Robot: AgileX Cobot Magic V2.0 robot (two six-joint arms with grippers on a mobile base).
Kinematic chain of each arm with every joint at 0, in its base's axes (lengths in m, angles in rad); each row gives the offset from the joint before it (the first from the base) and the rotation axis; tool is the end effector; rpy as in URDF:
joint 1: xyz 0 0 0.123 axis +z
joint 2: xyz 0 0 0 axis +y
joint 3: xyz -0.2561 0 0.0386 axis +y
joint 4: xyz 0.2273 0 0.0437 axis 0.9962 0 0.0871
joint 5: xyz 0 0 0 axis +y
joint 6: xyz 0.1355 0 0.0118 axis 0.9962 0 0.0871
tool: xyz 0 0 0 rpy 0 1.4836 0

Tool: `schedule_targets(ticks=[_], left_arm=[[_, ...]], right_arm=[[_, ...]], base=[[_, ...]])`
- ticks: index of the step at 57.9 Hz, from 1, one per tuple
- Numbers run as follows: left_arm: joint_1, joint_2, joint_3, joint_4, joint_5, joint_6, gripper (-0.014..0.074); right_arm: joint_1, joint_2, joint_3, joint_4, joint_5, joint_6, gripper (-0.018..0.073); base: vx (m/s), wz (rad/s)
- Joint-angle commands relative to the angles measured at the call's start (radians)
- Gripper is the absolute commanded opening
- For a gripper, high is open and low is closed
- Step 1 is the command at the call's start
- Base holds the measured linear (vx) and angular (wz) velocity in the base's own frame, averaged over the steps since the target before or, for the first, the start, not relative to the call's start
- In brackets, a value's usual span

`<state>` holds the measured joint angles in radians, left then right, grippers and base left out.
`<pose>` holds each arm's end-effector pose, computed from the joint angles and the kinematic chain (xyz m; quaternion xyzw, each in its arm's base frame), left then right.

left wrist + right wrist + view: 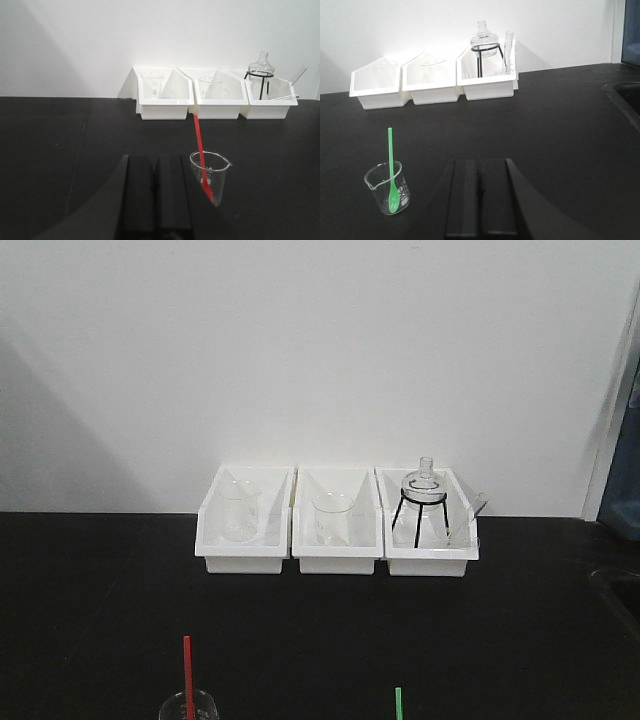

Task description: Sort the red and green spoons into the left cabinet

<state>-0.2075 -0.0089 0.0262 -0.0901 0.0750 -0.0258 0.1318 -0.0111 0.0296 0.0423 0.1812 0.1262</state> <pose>0.1051 -0.0231 0.1984 0.0349 0.7079 -0.1158 0.6958 0.1056 0.0151 0.1830 0.0109 0.7456 0.1023 0.6584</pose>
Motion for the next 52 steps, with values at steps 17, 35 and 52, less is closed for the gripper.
schedule_targets(ticks=[17, 35, 52], left_arm=[[-0.001, -0.02, -0.002, -0.008, -0.081, -0.005, 0.0003], [-0.001, -0.02, -0.002, -0.008, -0.081, -0.005, 0.0003], [-0.001, -0.02, -0.002, -0.008, -0.083, -0.005, 0.0003]], right_arm=[[-0.001, -0.013, 0.011, -0.006, -0.089, -0.002, -0.0004], [-0.001, -0.013, 0.011, -0.006, -0.116, -0.002, -0.0004], [-0.001, -0.013, 0.011, -0.006, -0.123, -0.002, -0.0004]], base=[[0.0, 0.0], [0.0, 0.0], [0.0, 0.0]])
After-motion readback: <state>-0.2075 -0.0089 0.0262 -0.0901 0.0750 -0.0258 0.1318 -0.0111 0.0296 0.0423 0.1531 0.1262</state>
